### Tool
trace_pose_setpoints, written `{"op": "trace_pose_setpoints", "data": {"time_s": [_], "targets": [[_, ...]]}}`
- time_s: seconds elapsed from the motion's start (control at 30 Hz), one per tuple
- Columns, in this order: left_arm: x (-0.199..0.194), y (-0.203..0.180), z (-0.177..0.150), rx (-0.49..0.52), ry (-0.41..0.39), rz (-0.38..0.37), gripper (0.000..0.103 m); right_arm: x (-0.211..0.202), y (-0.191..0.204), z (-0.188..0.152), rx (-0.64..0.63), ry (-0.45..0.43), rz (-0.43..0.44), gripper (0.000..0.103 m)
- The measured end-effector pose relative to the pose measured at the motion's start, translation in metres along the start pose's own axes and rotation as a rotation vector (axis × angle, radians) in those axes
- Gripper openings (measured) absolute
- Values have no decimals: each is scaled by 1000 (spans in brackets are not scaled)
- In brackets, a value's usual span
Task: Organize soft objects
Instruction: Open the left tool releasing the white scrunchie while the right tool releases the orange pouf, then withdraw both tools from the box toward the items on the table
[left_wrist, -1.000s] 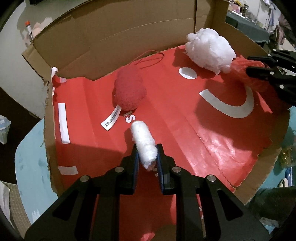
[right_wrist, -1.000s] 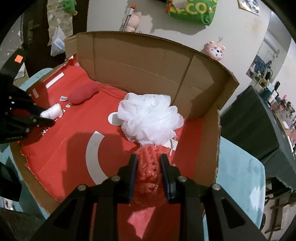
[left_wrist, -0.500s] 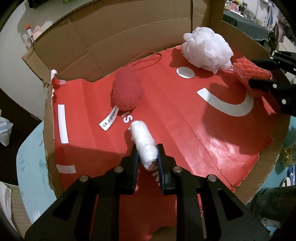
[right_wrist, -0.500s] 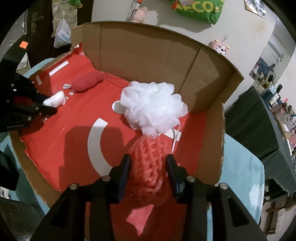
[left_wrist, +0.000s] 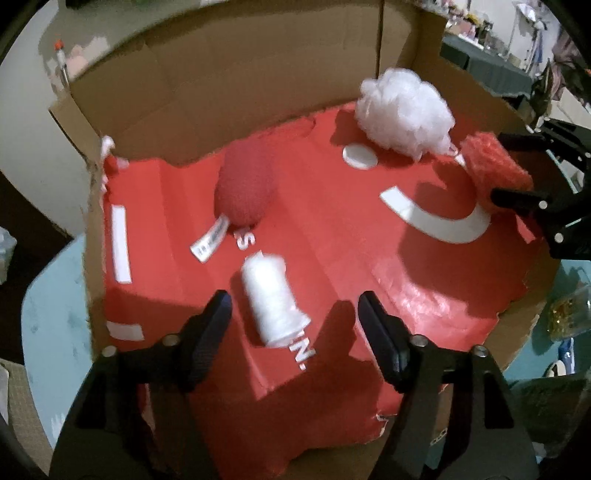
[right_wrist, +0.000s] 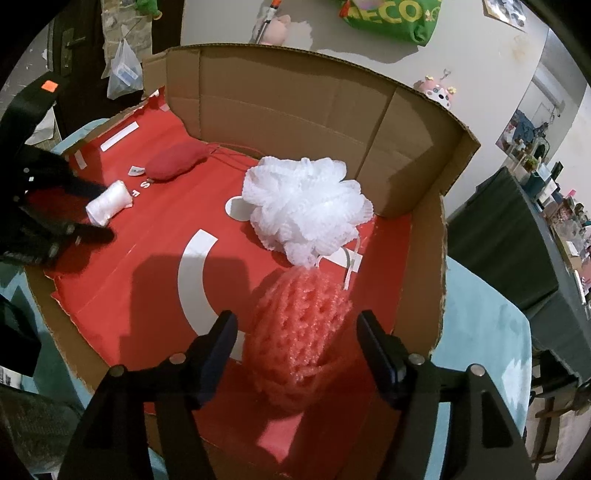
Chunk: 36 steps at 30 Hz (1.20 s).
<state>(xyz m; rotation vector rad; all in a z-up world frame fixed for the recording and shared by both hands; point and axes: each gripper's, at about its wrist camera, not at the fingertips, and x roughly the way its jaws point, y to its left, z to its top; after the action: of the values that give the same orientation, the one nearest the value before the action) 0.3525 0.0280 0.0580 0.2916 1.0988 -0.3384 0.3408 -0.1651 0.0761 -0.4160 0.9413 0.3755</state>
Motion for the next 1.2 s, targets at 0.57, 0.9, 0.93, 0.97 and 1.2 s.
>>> {"op": "trace_pose_setpoints", "data": {"time_s": [0.57,0.9,0.93,0.97,1.2], "targets": [[-94,-15,-14,-39,-239,-11,78,-89,-2,-4,79,-192,15,96],[-184,-62,-64,-76,-493,-5,90,-198,36,-51,111,-428,-37,103],[-194,-70,-73,-73,-523,8,92,-206,40,-57,114,-447,-47,103],[-202,-76,-81,-70,-548,20,95,-216,46,-65,121,-468,-61,103],[-241,-120,-142,-86,-716,79,97,-255,83,-119,149,-555,-135,103]]}}
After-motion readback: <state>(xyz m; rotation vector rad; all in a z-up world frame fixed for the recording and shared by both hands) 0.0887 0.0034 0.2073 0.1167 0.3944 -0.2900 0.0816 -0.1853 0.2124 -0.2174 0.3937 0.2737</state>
